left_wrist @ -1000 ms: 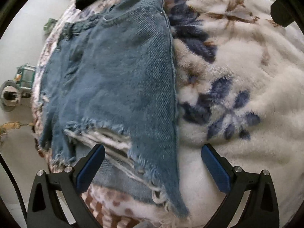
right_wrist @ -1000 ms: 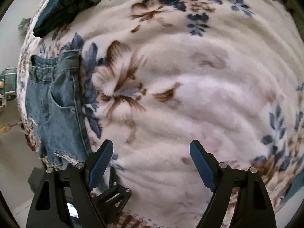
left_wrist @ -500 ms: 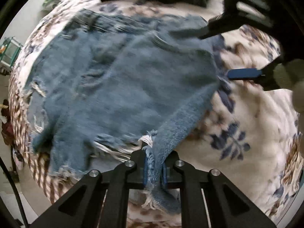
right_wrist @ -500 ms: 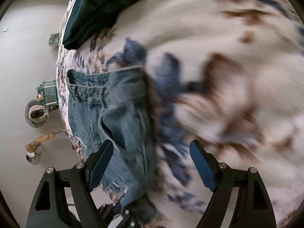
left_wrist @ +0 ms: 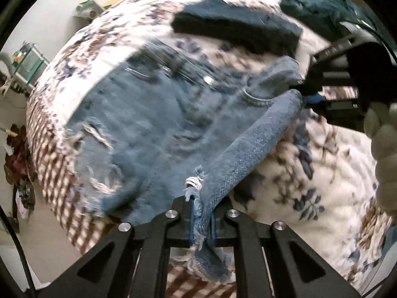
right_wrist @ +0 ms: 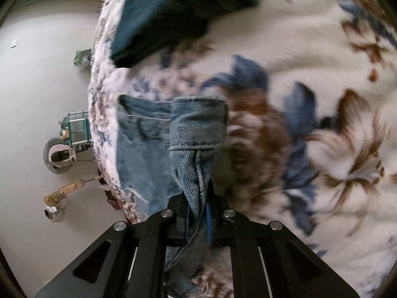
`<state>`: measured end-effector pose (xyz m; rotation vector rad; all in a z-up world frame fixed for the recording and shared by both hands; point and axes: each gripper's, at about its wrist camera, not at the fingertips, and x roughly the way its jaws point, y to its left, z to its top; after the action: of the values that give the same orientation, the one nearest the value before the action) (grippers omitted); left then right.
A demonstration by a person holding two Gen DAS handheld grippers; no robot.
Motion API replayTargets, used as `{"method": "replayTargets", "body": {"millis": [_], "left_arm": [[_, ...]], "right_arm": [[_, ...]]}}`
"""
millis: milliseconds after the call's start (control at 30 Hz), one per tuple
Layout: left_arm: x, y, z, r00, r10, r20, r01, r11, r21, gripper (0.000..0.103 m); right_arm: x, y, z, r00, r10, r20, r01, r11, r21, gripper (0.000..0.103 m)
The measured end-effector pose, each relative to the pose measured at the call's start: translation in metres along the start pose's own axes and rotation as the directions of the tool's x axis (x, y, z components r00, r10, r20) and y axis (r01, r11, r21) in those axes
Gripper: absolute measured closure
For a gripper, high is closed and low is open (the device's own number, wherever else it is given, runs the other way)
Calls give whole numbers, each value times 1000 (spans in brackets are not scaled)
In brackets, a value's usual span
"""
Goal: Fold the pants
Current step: 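Grasp the frayed leg hem with the left tool while the right tool grasps the waistband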
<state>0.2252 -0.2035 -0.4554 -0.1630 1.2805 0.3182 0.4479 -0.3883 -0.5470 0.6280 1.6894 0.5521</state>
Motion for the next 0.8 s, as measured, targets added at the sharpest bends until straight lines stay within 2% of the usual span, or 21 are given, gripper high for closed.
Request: {"method": "replayTargets", "body": {"millis": [200, 400, 567, 767, 800], "left_arm": [[-30, 63, 26, 999, -2, 36, 4, 998, -62, 96], [-29, 138, 54, 999, 10, 40, -5, 994, -107, 96], [1, 205, 77, 1000, -11, -3, 10, 987, -159, 96], [55, 254, 104, 998, -5, -65, -7, 983, -186, 95], [68, 261, 109, 996, -5, -86, -12, 982, -188, 92]], "right_arm": [[-15, 72, -8, 999, 32, 33, -31, 999, -39, 93], [24, 163, -4, 1000, -4, 29, 7, 996, -91, 93], [80, 219, 9, 998, -67, 2, 67, 992, -106, 93], [158, 246, 31, 983, -179, -28, 174, 976, -127, 93], [168, 248, 35, 977, -211, -21, 207, 969, -133, 93]]}}
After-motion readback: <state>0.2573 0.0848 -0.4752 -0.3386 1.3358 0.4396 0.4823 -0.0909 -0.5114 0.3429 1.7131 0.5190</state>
